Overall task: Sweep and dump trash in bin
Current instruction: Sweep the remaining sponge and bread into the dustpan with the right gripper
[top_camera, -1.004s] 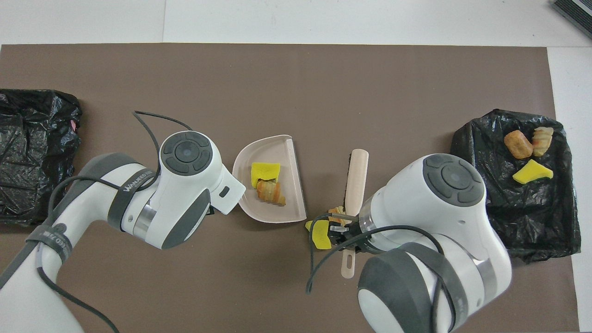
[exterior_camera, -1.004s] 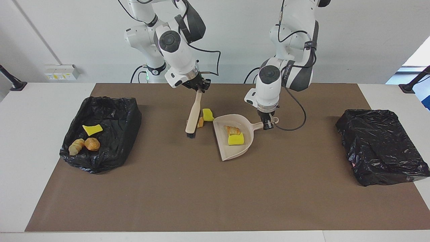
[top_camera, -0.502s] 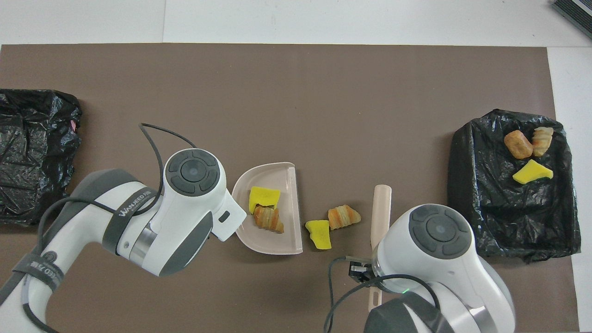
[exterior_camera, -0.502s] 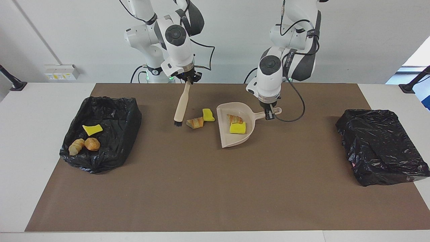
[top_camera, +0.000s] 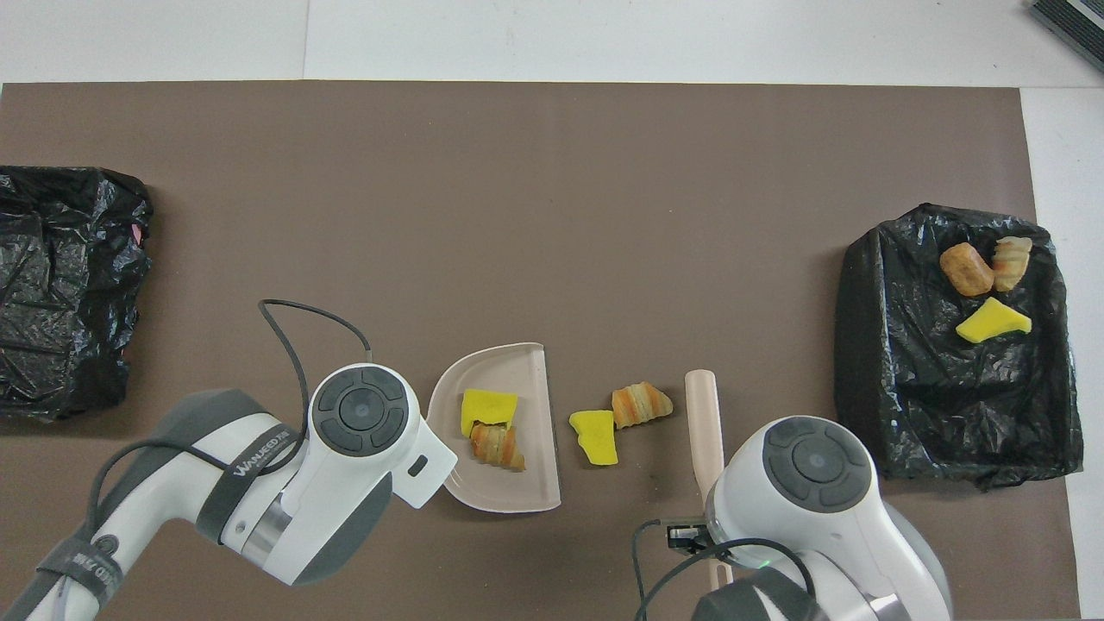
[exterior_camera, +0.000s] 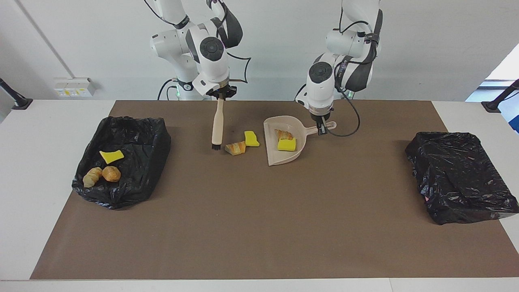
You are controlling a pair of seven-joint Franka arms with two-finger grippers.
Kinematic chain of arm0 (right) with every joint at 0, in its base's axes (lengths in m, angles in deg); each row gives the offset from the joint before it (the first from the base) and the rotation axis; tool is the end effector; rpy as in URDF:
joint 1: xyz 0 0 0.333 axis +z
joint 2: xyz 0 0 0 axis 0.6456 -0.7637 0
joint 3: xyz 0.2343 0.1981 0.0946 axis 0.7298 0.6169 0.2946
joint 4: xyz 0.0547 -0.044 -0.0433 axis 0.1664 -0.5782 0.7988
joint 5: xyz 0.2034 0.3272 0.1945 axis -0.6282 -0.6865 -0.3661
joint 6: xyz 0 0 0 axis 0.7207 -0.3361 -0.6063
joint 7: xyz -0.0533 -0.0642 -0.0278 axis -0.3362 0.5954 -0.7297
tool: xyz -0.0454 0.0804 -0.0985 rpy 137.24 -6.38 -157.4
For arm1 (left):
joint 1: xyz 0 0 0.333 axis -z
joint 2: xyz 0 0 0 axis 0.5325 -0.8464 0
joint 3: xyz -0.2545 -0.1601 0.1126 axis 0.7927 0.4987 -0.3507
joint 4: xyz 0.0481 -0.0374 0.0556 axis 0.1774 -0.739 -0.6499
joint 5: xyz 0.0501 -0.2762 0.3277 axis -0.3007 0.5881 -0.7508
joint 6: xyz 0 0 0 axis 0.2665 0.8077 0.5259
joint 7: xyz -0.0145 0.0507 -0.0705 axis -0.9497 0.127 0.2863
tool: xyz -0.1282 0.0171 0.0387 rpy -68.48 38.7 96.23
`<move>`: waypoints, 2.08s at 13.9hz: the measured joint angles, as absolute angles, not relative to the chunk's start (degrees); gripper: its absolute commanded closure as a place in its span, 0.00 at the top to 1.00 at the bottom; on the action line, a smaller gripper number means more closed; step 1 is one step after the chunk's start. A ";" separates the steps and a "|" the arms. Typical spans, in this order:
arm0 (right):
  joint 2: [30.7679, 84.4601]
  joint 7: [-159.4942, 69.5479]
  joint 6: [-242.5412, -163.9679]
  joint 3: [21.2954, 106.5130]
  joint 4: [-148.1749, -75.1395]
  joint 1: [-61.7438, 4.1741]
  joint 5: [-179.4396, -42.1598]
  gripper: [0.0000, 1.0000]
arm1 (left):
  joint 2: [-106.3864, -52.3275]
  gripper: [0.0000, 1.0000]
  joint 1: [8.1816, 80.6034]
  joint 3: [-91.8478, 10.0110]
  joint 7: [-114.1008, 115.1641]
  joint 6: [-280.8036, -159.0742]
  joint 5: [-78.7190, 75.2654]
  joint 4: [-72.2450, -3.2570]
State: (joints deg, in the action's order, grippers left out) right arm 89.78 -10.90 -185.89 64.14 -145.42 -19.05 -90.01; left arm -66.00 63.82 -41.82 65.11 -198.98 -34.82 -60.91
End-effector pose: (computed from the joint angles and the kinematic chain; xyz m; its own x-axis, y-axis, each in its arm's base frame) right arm 0.3677 0.2219 0.3639 0.9304 -0.0357 -0.3648 -0.0163 -0.9983 0.0562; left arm 0.4251 -0.2710 0.3075 0.0384 -0.9757 -0.2156 -0.9949 -0.0575 0.0828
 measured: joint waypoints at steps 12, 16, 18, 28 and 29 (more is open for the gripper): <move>87.21 -16.62 -195.90 64.41 -149.42 -17.06 -97.90 0.00 | -66.81 0.00 66.23 -41.78 61.29 -203.76 -34.83 -61.73; 86.66 -16.84 -196.70 64.48 -149.09 -16.13 -111.53 0.00 | -66.99 0.00 66.23 -41.87 61.30 -204.65 -34.83 -61.73; 86.59 -16.94 -196.98 64.49 -148.47 -15.43 -116.98 0.00 | -67.11 0.00 66.23 -41.93 61.30 -205.22 -34.83 -61.73; 84.03 -11.40 -197.73 64.20 -140.87 -13.66 -117.47 0.00 | -71.86 0.00 61.90 -42.65 64.49 -208.74 -34.86 -57.10; 84.12 -9.09 -196.05 64.01 -139.06 -13.69 -114.20 0.00 | -73.20 0.00 60.32 -42.76 66.08 -207.78 -34.86 -55.00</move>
State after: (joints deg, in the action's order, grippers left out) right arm 84.12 -9.09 -196.05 64.01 -139.06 -13.69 -114.20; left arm -73.20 60.32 -42.76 66.08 -207.78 -34.86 -55.00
